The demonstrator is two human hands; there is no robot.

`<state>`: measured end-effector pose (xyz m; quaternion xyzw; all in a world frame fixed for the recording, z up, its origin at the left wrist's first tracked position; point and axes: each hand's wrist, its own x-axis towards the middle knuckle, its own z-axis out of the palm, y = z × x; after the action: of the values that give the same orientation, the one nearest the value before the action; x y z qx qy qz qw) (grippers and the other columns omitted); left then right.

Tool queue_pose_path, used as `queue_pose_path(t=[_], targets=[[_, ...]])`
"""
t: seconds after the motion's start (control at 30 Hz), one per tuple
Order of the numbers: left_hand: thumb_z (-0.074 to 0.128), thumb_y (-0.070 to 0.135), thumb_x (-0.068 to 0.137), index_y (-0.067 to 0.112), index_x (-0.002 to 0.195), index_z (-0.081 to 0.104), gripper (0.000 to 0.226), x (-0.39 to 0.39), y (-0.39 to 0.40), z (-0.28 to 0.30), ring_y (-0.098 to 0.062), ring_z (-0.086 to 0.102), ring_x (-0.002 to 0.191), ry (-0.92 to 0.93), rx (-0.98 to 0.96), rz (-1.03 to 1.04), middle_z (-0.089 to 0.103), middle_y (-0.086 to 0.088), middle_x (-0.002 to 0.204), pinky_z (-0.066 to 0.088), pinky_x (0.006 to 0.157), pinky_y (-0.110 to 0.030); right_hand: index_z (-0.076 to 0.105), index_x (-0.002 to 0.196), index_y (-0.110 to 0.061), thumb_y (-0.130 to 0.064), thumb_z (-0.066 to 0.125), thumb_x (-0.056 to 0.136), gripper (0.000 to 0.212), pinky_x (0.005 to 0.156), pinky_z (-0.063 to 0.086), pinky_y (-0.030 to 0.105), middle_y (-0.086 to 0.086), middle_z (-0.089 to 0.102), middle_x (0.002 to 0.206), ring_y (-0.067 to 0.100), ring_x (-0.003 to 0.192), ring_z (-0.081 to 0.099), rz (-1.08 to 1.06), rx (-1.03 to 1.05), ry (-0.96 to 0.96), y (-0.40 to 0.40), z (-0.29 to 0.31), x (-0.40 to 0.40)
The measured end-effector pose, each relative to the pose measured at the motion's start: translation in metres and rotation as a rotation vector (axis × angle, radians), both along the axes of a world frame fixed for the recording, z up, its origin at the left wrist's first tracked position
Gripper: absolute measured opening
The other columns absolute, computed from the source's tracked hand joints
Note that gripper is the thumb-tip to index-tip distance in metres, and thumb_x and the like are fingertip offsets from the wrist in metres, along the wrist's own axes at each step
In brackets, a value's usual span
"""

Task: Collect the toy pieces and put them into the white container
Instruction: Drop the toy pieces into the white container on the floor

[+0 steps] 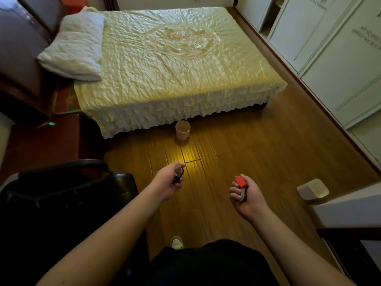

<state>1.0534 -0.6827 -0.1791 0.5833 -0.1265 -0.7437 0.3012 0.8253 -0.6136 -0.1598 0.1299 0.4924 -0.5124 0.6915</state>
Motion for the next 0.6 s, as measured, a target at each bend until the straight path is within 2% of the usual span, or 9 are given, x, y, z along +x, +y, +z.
queue_pose_path(t=[0.3, 0.5, 0.6], targets=[[0.045, 0.036, 0.099, 0.011, 0.107, 0.057, 0.028, -0.017, -0.091, -0.021, -0.008, 0.037, 0.044, -0.021, -0.04, -0.092, 0.052, 0.0, 0.068, 0.026, 0.04, -0.021, 0.049, 0.089, -0.009, -0.031, 0.05, 0.096, 0.023, 0.033, 0.029, 0.016, 0.001, 0.044, 0.063, 0.008, 0.042, 0.039, 0.004, 0.035, -0.038, -0.1, -0.012, -0.025], [0.041, 0.033, 0.099, 0.012, 0.108, 0.059, 0.029, -0.046, -0.171, -0.04, -0.009, 0.04, 0.048, -0.092, -0.059, -0.077, 0.052, -0.001, 0.072, 0.026, 0.042, -0.023, 0.05, 0.094, -0.008, -0.031, 0.05, 0.096, 0.023, 0.034, 0.033, 0.016, 0.001, 0.046, 0.066, 0.008, 0.044, 0.042, 0.056, 0.042, -0.074, -0.197, -0.027, -0.057], [0.047, 0.03, 0.095, 0.013, 0.104, 0.063, 0.025, -0.065, -0.211, -0.04, -0.012, 0.046, 0.055, -0.098, -0.026, -0.033, 0.054, -0.006, 0.082, 0.031, 0.044, -0.022, 0.051, 0.097, -0.008, -0.032, 0.05, 0.096, 0.023, 0.036, 0.034, 0.016, 0.001, 0.048, 0.066, 0.008, 0.046, 0.043, 0.089, 0.046, -0.099, -0.244, -0.028, -0.077]])
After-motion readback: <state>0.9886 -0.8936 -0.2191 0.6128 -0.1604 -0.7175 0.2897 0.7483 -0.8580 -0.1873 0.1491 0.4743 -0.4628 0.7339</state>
